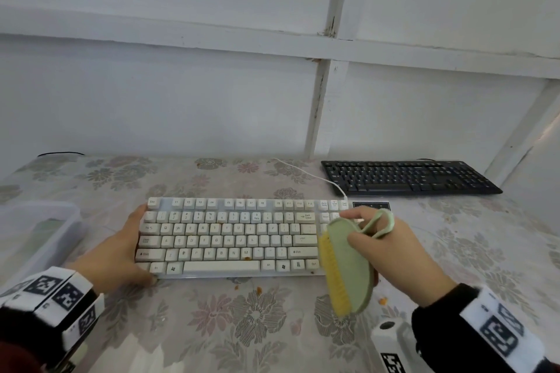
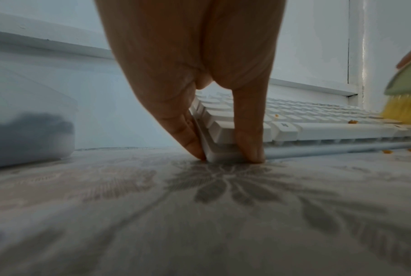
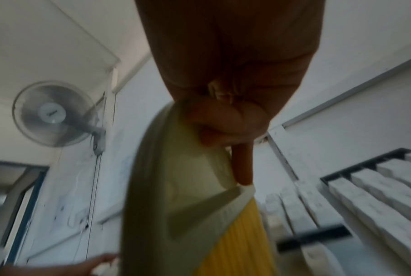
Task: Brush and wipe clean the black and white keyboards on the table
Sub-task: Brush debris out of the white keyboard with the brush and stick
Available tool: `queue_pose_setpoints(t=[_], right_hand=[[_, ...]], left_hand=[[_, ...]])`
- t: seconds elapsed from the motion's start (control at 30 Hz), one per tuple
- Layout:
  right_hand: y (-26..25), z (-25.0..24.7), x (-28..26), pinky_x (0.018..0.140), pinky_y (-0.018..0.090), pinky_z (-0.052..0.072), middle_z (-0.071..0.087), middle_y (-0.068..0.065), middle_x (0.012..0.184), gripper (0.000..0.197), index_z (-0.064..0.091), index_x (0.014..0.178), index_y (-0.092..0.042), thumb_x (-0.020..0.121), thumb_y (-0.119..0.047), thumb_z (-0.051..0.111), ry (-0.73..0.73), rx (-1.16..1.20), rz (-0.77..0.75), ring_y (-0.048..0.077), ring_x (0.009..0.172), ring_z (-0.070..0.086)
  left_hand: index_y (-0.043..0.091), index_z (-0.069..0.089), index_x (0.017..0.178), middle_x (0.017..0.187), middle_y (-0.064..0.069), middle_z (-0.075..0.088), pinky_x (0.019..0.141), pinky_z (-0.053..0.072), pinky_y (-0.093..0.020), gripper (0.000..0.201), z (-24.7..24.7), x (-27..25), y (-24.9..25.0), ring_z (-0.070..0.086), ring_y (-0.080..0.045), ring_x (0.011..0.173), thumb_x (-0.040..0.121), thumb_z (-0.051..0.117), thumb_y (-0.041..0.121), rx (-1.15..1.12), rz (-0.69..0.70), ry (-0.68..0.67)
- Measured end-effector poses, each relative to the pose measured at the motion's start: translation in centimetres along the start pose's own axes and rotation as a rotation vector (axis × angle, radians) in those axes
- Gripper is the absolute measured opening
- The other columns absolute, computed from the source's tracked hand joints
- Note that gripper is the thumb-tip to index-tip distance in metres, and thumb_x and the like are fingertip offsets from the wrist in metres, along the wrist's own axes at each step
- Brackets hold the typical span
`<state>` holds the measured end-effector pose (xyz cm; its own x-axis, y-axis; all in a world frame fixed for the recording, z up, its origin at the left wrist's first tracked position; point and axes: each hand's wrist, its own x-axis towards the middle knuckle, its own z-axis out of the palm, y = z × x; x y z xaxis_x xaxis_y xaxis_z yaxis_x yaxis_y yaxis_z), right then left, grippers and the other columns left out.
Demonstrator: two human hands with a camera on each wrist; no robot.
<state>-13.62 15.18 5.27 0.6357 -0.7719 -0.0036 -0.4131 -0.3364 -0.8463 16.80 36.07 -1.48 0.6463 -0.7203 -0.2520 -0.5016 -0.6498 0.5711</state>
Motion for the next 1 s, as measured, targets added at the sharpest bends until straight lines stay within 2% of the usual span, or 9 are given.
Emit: queue_pose_setpoints(t=[0.1,0.27,0.37,0.43,0.57,0.67,0.77,0.9,1.0], right_hand=[[-1.1,-1.3,0.6,0.045,0.027,0.045,0.066,0.006,0.082,0.032,0.064,0.101,-0.030,0.084,-0.005,0.052,0.118,0.034,-0.080,0.017,0.059,0.053],[-1.8,-0.6,3.0,0.048,0.019,0.049,0.064,-0.004,0.093,0.036,0.058,0.117,-0.027,0.088,-0.007,0.050,0.198,0.042,-0.153,0.011,0.068,0.057],[-0.7,1.1,3.4,0.054,0.032,0.049,0.066,0.010,0.089,0.038,0.057,0.119,-0.026,0.088,-0.007,0.049,0.144,-0.021,-0.119,0.018,0.065,0.054],[0.3,1.8,2.9,0.052,0.033,0.047,0.065,0.018,0.086,0.036,0.056,0.115,-0.029,0.087,-0.008,0.048,0.095,-0.055,-0.061,0.021,0.062,0.051],[1.5,1.6,0.9,0.042,0.022,0.041,0.054,0.007,0.066,0.033,0.056,0.111,-0.031,0.088,-0.008,0.048,-0.005,-0.089,-0.032,0.014,0.051,0.042],[1.0,0.4,-0.5,0.040,0.015,0.039,0.056,0.005,0.071,0.030,0.060,0.104,-0.030,0.088,-0.007,0.051,-0.046,-0.075,-0.023,0.012,0.052,0.044],[0.1,-1.7,-0.4,0.046,0.022,0.046,0.066,0.001,0.080,0.031,0.066,0.100,-0.032,0.084,-0.008,0.055,0.057,-0.018,-0.064,0.018,0.062,0.057],[-0.9,-2.8,1.4,0.052,0.031,0.054,0.067,-0.002,0.092,0.035,0.062,0.109,-0.030,0.085,-0.007,0.054,0.254,0.077,-0.133,0.020,0.073,0.064],[-1.3,-1.3,2.6,0.055,0.032,0.057,0.066,-0.001,0.099,0.035,0.060,0.119,-0.026,0.088,-0.010,0.055,0.233,0.129,-0.139,0.017,0.080,0.066]], left_hand=[[0.031,-0.011,0.146,0.105,0.005,0.051,0.073,0.040,-0.020,0.128,0.0,0.1,-0.1,0.054,-0.009,0.083,0.063,0.083,0.008,-0.002,0.001,-0.003],[0.036,-0.008,0.145,0.102,0.009,0.055,0.076,0.043,-0.023,0.128,-0.1,0.2,-0.4,0.058,-0.007,0.085,0.060,0.084,0.007,-0.042,0.020,-0.001],[0.035,-0.007,0.145,0.107,0.006,0.054,0.080,0.043,-0.025,0.128,-0.1,0.2,-0.5,0.058,-0.012,0.090,0.060,0.083,0.007,-0.041,0.020,-0.002],[0.034,-0.007,0.146,0.111,0.004,0.052,0.083,0.042,-0.025,0.127,0.0,0.2,-0.4,0.055,-0.014,0.094,0.061,0.083,0.006,-0.039,0.016,0.001],[0.032,-0.008,0.146,0.111,0.005,0.050,0.082,0.041,-0.025,0.126,0.0,0.2,-0.3,0.053,-0.013,0.093,0.062,0.083,0.006,-0.025,0.015,0.001],[0.033,-0.008,0.146,0.109,0.005,0.050,0.082,0.041,-0.026,0.127,-0.1,0.1,-0.3,0.054,-0.014,0.092,0.061,0.083,0.007,-0.025,0.015,0.003],[0.034,-0.010,0.145,0.109,0.005,0.050,0.082,0.041,-0.025,0.128,-0.1,0.1,-0.4,0.054,-0.014,0.092,0.062,0.083,0.007,-0.026,0.011,-0.007],[0.033,-0.010,0.145,0.108,0.005,0.051,0.081,0.041,-0.025,0.127,-0.1,0.1,-0.2,0.054,-0.013,0.091,0.062,0.083,0.007,-0.024,0.013,-0.004],[0.033,-0.010,0.145,0.111,0.003,0.050,0.081,0.040,-0.024,0.127,-0.1,0.1,-0.2,0.053,-0.014,0.093,0.063,0.083,0.008,-0.011,0.013,-0.001]])
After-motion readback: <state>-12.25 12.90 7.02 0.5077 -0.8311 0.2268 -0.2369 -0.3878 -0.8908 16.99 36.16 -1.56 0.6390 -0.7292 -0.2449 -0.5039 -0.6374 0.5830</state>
